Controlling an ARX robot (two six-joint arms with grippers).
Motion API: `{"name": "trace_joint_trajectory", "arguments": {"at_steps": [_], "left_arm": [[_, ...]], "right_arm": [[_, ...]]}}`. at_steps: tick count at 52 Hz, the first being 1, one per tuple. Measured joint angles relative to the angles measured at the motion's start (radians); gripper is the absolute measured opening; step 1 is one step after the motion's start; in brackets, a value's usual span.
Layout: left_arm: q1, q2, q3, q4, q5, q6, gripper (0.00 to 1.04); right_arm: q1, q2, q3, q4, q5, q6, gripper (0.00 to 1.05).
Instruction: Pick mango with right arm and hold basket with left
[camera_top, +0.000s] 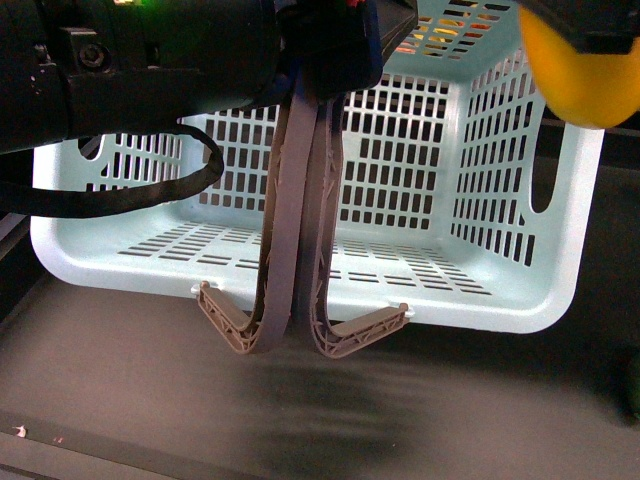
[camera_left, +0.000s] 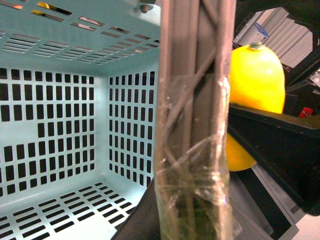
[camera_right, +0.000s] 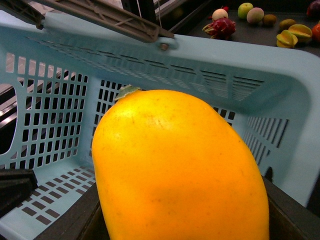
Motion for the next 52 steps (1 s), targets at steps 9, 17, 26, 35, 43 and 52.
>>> {"name": "trace_joint_trajectory", "arguments": {"at_steps": [9, 17, 26, 35, 43, 52], "left_arm": [[0.000, 0.000, 0.000, 0.000, 0.000, 0.000, 0.09], [0.000, 0.000, 0.000, 0.000, 0.000, 0.000, 0.09], [0.000, 0.000, 0.000, 0.000, 0.000, 0.000, 0.09], [-0.001, 0.007, -0.007, 0.000, 0.000, 0.003, 0.09], [-0.001, 0.009, -0.008, 0.001, -0.002, 0.004, 0.09], [-0.001, 0.009, -0.008, 0.001, -0.004, 0.006, 0.09]], "right_arm": [[0.065, 0.073, 0.027, 0.060, 0.096, 0.020, 0.62], [0.095, 0.118, 0.031, 0.114, 0.143, 0.042, 0.69], [0.102, 0.129, 0.021, 0.193, 0.185, 0.047, 0.97], [0.078, 0.097, -0.037, 0.242, 0.201, 0.020, 0.97], [0.023, -0.013, -0.132, 0.246, 0.217, -0.002, 0.97], [-0.061, -0.259, -0.269, 0.146, 0.211, -0.008, 0.97]]}}
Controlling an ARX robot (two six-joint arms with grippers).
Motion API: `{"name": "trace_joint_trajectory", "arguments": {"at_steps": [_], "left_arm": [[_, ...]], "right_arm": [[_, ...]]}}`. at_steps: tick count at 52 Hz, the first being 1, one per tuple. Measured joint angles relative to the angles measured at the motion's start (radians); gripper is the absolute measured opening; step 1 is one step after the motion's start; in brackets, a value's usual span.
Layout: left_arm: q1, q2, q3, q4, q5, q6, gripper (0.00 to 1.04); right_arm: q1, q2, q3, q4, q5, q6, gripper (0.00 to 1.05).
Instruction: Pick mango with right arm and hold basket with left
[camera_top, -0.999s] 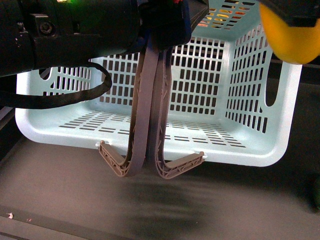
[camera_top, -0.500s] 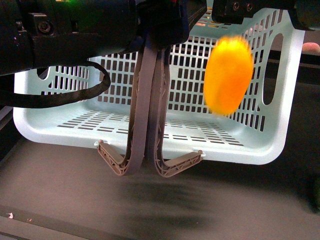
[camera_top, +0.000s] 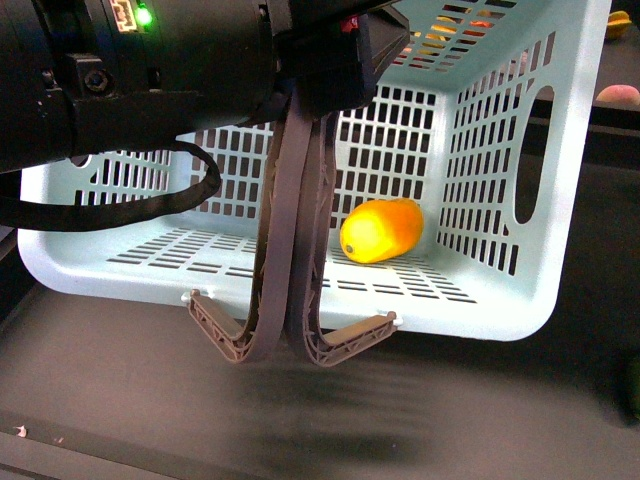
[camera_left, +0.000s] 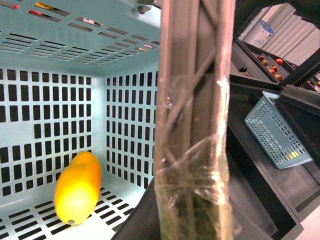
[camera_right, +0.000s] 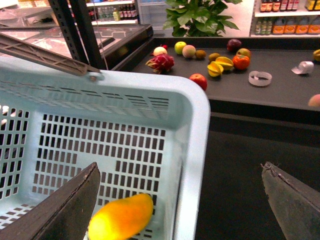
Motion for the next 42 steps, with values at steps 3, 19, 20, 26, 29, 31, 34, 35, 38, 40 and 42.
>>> {"name": "trace_joint_trajectory", "arguments": {"at_steps": [3, 19, 20, 26, 29, 31, 34, 35, 38, 40, 42], "left_arm": [[0.000, 0.000, 0.000, 0.000, 0.001, -0.001, 0.09], [0.000, 0.000, 0.000, 0.000, 0.003, -0.002, 0.09], [0.000, 0.000, 0.000, 0.000, 0.003, -0.002, 0.09], [0.000, 0.000, 0.000, 0.000, 0.003, -0.002, 0.09], [0.000, 0.000, 0.000, 0.000, 0.003, -0.001, 0.09], [0.000, 0.000, 0.000, 0.000, 0.003, -0.001, 0.09], [0.000, 0.000, 0.000, 0.000, 0.003, -0.002, 0.09], [0.000, 0.000, 0.000, 0.000, 0.003, -0.002, 0.09], [0.000, 0.000, 0.000, 0.000, 0.003, -0.002, 0.09], [0.000, 0.000, 0.000, 0.000, 0.003, -0.001, 0.09], [0.000, 0.000, 0.000, 0.000, 0.003, -0.001, 0.09]], "right_arm": [[-0.030, -0.087, -0.041, -0.051, -0.003, 0.005, 0.97], [-0.092, -0.557, -0.177, -0.417, 0.077, 0.056, 0.97], [-0.092, -0.568, -0.179, -0.427, 0.080, 0.057, 0.97], [-0.088, -0.610, -0.188, -0.449, 0.085, 0.063, 0.97], [-0.088, -0.608, -0.188, -0.449, 0.086, 0.064, 0.97], [-0.088, -0.608, -0.188, -0.450, 0.086, 0.064, 0.97], [-0.088, -0.609, -0.188, -0.450, 0.086, 0.064, 0.97], [-0.088, -0.609, -0.188, -0.448, 0.085, 0.062, 0.97], [-0.095, -0.611, -0.232, -0.320, 0.064, 0.006, 0.87], [-0.105, -0.626, -0.261, -0.255, 0.050, -0.039, 0.78], [-0.116, -0.649, -0.272, -0.251, 0.038, -0.064, 0.70]]}}
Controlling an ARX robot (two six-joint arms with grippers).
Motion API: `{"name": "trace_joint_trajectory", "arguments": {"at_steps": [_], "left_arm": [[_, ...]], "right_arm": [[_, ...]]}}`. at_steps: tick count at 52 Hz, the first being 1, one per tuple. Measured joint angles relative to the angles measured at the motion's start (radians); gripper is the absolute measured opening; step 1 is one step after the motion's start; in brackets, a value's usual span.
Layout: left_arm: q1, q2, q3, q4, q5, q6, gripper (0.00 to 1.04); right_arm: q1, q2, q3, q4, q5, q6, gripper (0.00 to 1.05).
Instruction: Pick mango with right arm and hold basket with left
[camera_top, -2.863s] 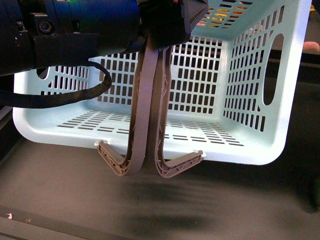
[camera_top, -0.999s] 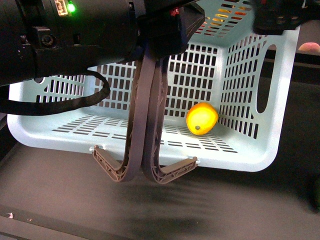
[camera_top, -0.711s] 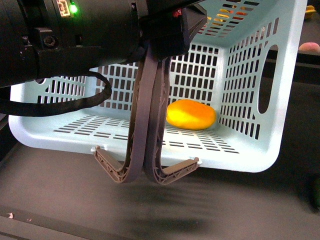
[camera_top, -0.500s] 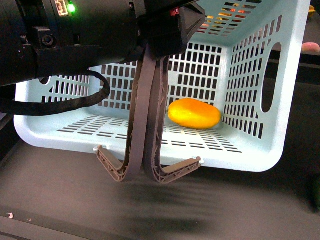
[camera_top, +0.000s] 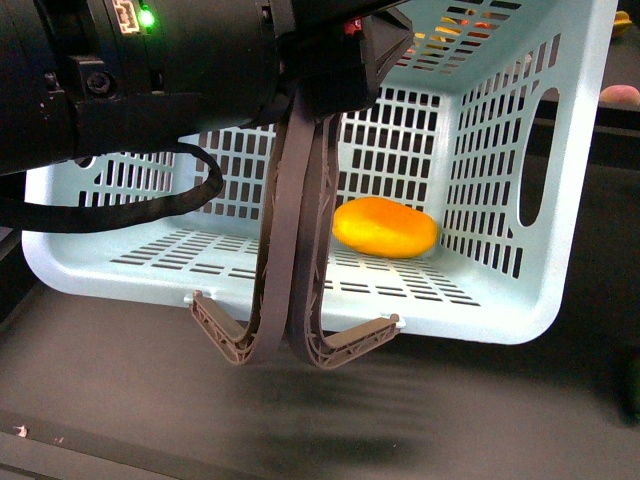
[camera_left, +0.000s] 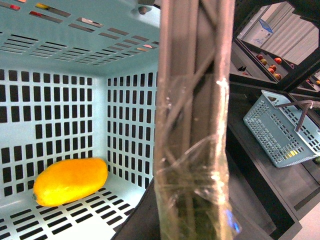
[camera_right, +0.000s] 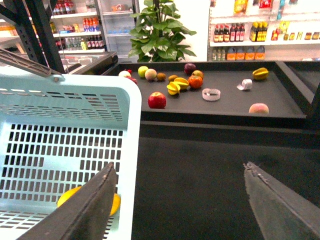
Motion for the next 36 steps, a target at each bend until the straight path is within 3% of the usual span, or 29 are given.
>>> {"name": "trace_joint_trajectory", "arguments": {"at_steps": [5, 19, 36], "left_arm": [[0.000, 0.000, 0.000, 0.000, 0.000, -0.002, 0.09], [0.000, 0.000, 0.000, 0.000, 0.000, -0.001, 0.09], [0.000, 0.000, 0.000, 0.000, 0.000, -0.001, 0.09]], "right_arm": [[-0.078, -0.058, -0.018, -0.031, -0.097, -0.027, 0.50], [-0.117, -0.154, -0.068, -0.071, -0.110, -0.041, 0.03], [-0.117, -0.280, -0.068, -0.190, -0.110, -0.042, 0.02]]}}
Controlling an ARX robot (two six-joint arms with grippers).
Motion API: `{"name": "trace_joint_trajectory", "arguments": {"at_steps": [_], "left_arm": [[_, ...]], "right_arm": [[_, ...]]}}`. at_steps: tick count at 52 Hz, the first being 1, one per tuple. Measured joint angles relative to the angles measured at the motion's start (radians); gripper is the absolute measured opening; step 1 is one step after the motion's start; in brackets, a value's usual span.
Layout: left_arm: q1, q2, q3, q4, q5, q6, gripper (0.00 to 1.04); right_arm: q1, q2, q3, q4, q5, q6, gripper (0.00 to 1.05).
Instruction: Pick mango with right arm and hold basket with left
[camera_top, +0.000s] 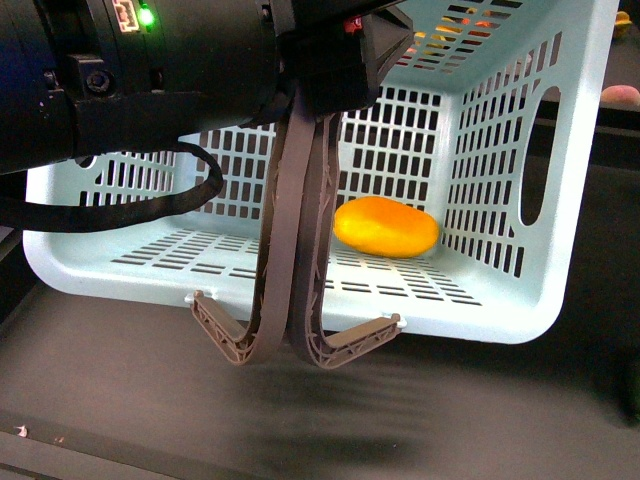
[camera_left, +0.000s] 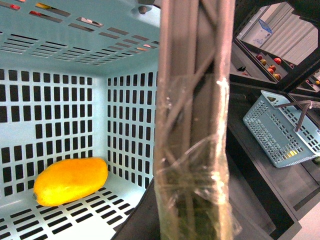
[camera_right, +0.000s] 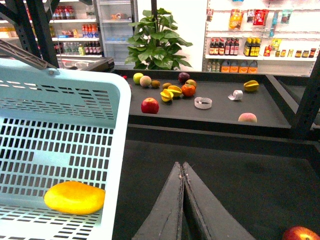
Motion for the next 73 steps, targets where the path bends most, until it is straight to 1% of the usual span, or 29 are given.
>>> {"name": "trace_joint_trajectory", "arguments": {"at_steps": [17, 23, 28, 63, 69, 72, 73], "left_arm": [[0.000, 0.000, 0.000, 0.000, 0.000, 0.000, 0.09], [0.000, 0.000, 0.000, 0.000, 0.000, 0.000, 0.09], [0.000, 0.000, 0.000, 0.000, 0.000, -0.001, 0.09], [-0.001, 0.000, 0.000, 0.000, 0.000, 0.000, 0.09], [-0.001, 0.000, 0.000, 0.000, 0.000, 0.000, 0.09], [-0.001, 0.000, 0.000, 0.000, 0.000, 0.000, 0.09], [-0.001, 0.000, 0.000, 0.000, 0.000, 0.000, 0.09]], "right_arm": [[0.000, -0.075, 0.000, -0.076, 0.000, 0.000, 0.02], [0.000, -0.200, 0.001, -0.234, -0.002, 0.000, 0.02], [0.000, -0.238, 0.001, -0.242, -0.002, 0.000, 0.02], [0.000, -0.238, 0.001, -0.246, -0.003, -0.002, 0.02], [0.000, -0.239, 0.001, -0.246, -0.003, -0.002, 0.19], [0.000, -0.239, 0.001, -0.246, -0.003, -0.002, 0.29], [0.000, -0.239, 0.001, -0.246, -0.003, -0.002, 0.31]]}}
